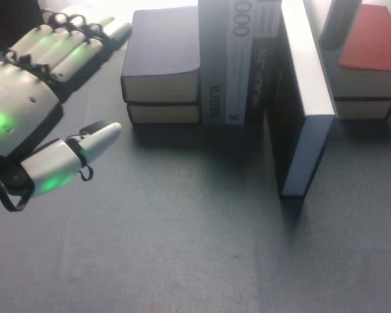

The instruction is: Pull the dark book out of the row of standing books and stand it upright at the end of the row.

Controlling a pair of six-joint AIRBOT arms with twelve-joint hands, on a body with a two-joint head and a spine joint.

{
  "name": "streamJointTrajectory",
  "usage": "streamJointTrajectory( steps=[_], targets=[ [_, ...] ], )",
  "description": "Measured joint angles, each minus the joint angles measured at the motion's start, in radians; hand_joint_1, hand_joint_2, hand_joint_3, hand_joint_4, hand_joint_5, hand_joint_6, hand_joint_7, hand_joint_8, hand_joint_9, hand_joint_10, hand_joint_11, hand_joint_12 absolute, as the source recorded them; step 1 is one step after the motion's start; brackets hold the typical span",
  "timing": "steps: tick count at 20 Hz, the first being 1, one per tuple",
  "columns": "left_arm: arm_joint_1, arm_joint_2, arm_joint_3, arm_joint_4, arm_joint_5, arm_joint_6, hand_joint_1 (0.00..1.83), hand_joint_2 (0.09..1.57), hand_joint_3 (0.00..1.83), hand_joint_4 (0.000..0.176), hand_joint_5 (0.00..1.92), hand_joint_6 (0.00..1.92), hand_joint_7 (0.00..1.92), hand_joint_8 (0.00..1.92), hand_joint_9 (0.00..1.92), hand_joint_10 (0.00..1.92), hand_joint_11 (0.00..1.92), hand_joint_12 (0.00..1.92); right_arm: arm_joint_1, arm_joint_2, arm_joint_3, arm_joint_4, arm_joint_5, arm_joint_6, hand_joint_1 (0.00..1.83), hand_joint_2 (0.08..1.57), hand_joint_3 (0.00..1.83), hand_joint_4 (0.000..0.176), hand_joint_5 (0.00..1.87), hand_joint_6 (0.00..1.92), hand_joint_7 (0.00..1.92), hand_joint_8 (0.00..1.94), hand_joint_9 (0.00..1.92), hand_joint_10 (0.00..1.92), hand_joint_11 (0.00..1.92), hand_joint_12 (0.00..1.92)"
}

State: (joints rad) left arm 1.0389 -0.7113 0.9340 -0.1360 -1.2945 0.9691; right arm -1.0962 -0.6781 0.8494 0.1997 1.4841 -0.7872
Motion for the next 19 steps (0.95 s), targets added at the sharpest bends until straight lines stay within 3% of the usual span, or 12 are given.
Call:
streamJointTrajectory(
  steps=[1,4,5,6,8,9,10,11,12,14,18,19],
  targets=[
    [0.001,0.000,0.000,-0.008,-0.013,0.000,0.09,1.44,0.01,0.030,0.00,0.00,0.00,0.00,0.00,0.00,0.00,0.00,-0.009,0.000,0.000,0.010,0.016,0.000,0.18,1.42,0.00,0.000,0.00,0.00,0.00,0.00,0.00,0.00,0.00,0.00],
    [0.001,0.000,0.000,-0.018,-0.057,-0.001,0.15,1.43,0.00,0.055,0.00,0.00,0.00,0.00,0.00,0.00,0.00,0.00,-0.027,0.000,0.000,0.036,0.051,0.000,0.14,1.42,0.00,0.000,0.00,0.00,0.00,0.00,0.00,0.00,0.00,0.00],
    [0.008,0.000,0.000,-0.014,-0.074,-0.005,0.16,1.42,0.00,0.075,0.00,0.00,0.00,0.00,0.00,0.00,0.00,0.00,-0.031,0.000,0.000,0.045,0.066,0.000,0.14,1.42,0.00,0.000,0.00,0.00,0.00,0.00,0.00,0.00,0.00,0.00],
    [0.014,0.000,0.000,-0.016,-0.090,-0.014,0.11,1.43,0.00,0.070,0.00,0.00,0.00,0.00,0.00,0.00,0.00,0.00,-0.040,0.000,0.000,0.054,0.089,0.000,0.15,1.41,0.00,0.000,0.00,0.00,0.00,0.00,0.00,0.00,0.00,0.00],
    [0.018,0.000,0.000,-0.028,-0.116,-0.019,0.14,1.45,0.01,0.089,0.00,0.00,0.00,0.00,0.00,0.00,0.00,0.00,-0.045,0.001,-0.002,0.060,0.107,-0.001,0.07,1.45,0.01,0.000,0.00,0.00,0.00,0.00,0.00,0.00,0.00,0.00],
    [0.018,0.000,0.000,-0.038,-0.136,-0.021,0.14,1.46,0.01,0.082,0.00,0.00,0.00,0.00,0.00,0.00,0.00,0.00,-0.050,0.005,-0.005,0.061,0.122,-0.001,0.13,1.43,0.00,0.000,0.00,0.00,0.00,0.00,0.00,0.00,0.00,0.00],
    [0.020,0.000,0.001,-0.044,-0.163,-0.028,0.14,1.44,0.00,0.117,0.00,0.00,0.00,0.00,0.00,0.00,0.00,0.00,-0.060,0.013,-0.014,0.064,0.142,-0.001,0.10,1.44,0.01,0.000,0.00,0.00,0.00,0.00,0.00,0.00,0.00,0.00],
    [0.026,0.000,0.001,-0.045,-0.189,-0.036,0.20,1.45,0.00,0.110,0.00,0.00,0.00,0.00,0.00,0.00,0.00,0.00,-0.060,0.022,-0.021,0.066,0.148,0.000,0.08,1.46,0.01,0.000,0.00,0.00,0.00,0.00,0.00,0.00,0.00,0.00],
    [0.034,0.000,0.001,-0.045,-0.226,-0.051,0.18,1.44,0.00,0.165,0.00,0.00,0.00,0.00,0.00,0.00,0.00,0.00,-0.060,0.033,-0.021,0.067,0.157,-0.001,0.05,1.41,0.00,0.000,0.00,0.00,0.00,0.00,0.00,0.00,0.00,0.00],
    [0.040,0.000,0.001,-0.043,-0.254,-0.051,0.18,1.43,0.00,0.174,0.00,0.00,0.00,0.00,0.00,0.00,0.00,0.00,-0.060,0.040,-0.021,0.067,0.157,-0.001,0.05,1.38,0.00,0.000,0.00,0.00,0.00,0.00,0.00,0.00,0.00,0.00],
    [0.055,0.005,0.005,-0.056,-0.319,-0.110,0.13,1.57,0.04,0.176,0.00,0.00,0.00,0.00,0.00,0.00,0.00,0.00,-0.057,0.053,-0.027,0.045,0.157,0.000,0.00,1.37,0.00,0.000,0.00,0.00,0.00,0.00,0.00,0.00,0.00,0.00],
    [0.055,0.006,0.008,-0.056,-0.320,-0.122,0.16,1.55,0.01,0.099,0.01,0.00,0.00,0.00,0.00,0.00,0.00,0.00,-0.045,0.060,-0.028,0.026,0.153,-0.001,0.00,1.37,0.00,0.097,0.06,0.03,0.01,0.01,0.00,0.00,0.00,0.00]
  ],
)
